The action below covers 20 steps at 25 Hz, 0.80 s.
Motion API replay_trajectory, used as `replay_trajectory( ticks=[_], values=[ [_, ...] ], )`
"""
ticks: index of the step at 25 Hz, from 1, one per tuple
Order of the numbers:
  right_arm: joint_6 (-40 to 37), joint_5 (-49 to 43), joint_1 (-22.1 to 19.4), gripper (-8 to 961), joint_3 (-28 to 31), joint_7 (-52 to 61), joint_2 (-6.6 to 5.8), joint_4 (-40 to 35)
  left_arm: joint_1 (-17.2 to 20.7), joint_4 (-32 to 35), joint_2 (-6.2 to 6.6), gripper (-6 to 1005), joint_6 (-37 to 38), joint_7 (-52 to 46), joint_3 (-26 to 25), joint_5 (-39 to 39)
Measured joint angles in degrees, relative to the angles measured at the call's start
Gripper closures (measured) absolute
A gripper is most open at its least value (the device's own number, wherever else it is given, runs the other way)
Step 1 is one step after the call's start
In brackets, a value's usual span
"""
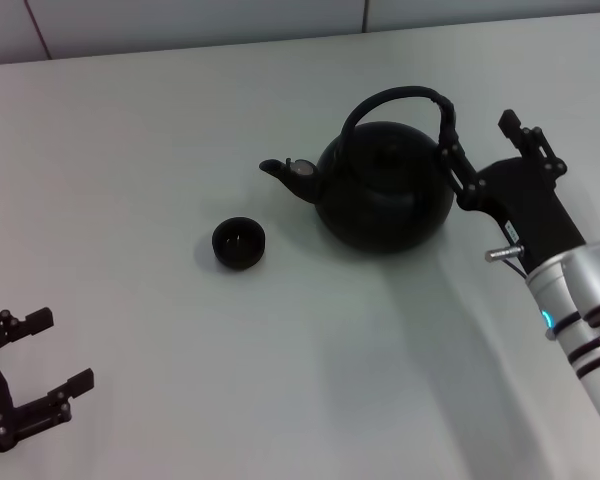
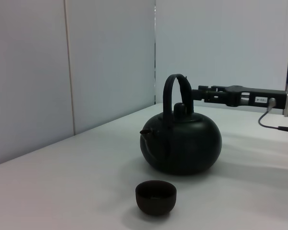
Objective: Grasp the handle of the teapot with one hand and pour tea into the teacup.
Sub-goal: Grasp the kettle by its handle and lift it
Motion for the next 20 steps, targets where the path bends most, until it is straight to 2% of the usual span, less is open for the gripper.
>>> replay_trajectory(
  ticks=[7,20],
  values=[
    [3.6,0.0,2.1,393,0.4,0.5,-0.09,-1.2,-0.5,-0.2,-0.17,194,-0.1,0.0,0.0,-0.2],
    [4.1,-0.2,2.3,415,0.4,1.2,0.01,-1.5,-0.5,-0.7,-0.21,194,-0.2,-0.2,-0.1,-0.7]
  ],
)
